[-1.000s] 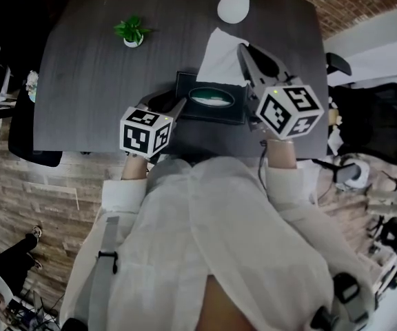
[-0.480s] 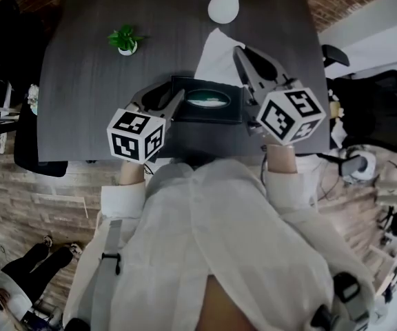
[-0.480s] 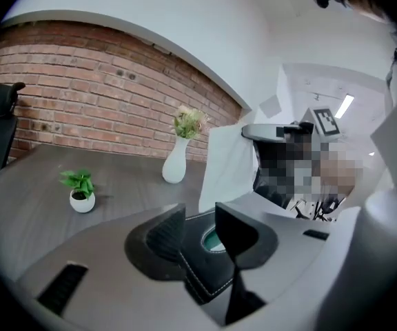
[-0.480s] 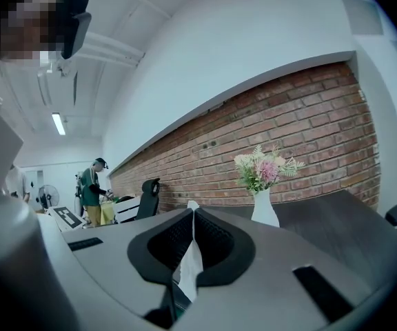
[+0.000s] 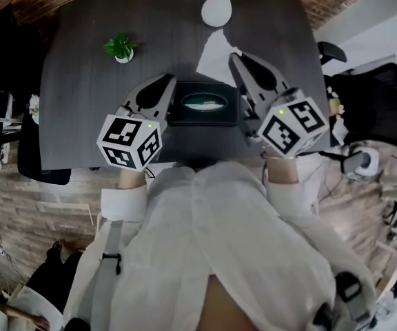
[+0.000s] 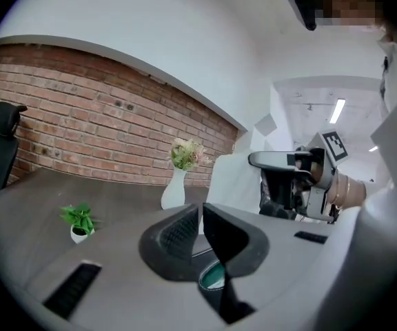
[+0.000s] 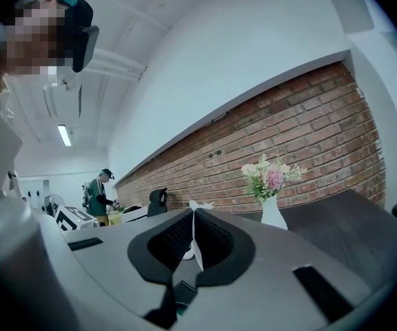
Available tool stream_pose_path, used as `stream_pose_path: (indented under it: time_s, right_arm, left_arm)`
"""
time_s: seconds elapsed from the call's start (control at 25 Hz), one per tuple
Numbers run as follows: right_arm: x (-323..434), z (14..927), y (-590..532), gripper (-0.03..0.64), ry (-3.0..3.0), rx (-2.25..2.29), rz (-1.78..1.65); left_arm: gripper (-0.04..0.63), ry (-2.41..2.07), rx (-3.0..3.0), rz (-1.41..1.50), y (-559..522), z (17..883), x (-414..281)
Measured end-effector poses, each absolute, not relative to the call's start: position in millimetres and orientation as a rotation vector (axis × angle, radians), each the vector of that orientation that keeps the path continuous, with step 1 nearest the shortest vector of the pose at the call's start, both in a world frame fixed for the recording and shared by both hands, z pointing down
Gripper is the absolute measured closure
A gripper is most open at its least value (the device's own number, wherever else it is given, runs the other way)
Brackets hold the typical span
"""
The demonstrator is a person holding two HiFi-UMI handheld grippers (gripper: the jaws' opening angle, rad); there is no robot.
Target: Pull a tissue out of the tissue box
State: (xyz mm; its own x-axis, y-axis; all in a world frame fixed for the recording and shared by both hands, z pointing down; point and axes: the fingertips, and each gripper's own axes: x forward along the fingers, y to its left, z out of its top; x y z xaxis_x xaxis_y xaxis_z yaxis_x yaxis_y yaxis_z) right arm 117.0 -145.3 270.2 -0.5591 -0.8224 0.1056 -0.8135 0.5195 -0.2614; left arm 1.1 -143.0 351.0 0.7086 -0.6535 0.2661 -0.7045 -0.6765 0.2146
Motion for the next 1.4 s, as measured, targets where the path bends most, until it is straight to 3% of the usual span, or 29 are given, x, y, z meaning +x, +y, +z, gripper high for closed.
stream_pose_path:
  time_s: [1.4]
  right_arm:
    - [105, 287, -140, 0.609, 2.797, -1.413, -0.478]
  left_arm:
    - [0.591, -1.030, 2.577, 0.379, -137, 369, 12]
